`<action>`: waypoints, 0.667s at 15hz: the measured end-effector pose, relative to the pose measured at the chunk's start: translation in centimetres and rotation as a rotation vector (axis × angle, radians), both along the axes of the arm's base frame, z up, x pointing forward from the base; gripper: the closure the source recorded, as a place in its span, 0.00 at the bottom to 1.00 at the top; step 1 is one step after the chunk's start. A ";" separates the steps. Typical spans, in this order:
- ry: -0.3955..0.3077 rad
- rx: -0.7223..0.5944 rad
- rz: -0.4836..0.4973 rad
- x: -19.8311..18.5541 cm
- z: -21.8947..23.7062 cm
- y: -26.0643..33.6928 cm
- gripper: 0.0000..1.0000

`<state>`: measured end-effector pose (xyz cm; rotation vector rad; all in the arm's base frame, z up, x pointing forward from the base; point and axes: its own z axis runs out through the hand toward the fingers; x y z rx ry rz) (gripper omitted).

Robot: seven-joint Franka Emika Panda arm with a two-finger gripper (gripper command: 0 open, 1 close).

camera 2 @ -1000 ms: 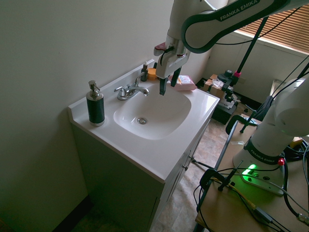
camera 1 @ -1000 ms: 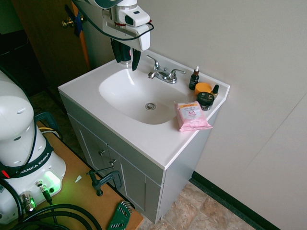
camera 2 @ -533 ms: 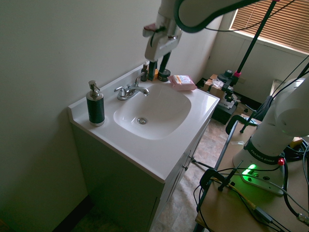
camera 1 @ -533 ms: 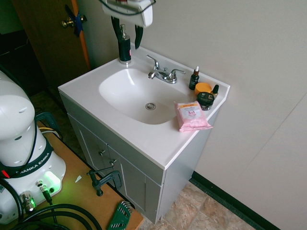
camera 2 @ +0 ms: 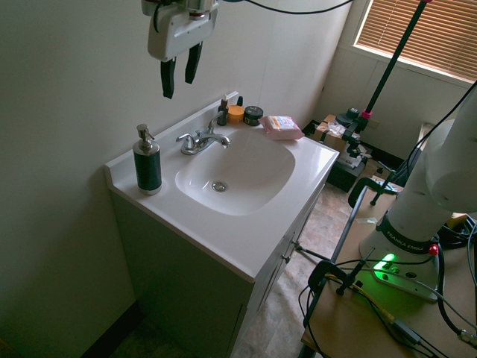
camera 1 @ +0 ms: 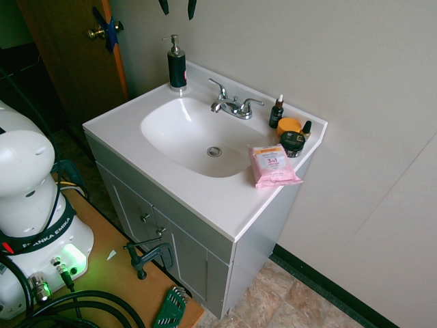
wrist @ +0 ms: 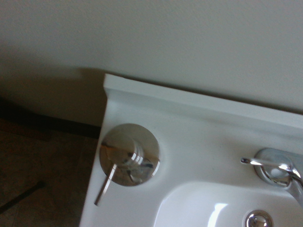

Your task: Push the sanitizer

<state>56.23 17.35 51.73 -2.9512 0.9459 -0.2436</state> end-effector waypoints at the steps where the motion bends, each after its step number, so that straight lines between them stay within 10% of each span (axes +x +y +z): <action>1: 0.006 -0.004 0.005 0.5 -0.1 0.8 1.00; 10: 0.018 -0.043 0.027 1.5 -1.4 5.3 1.00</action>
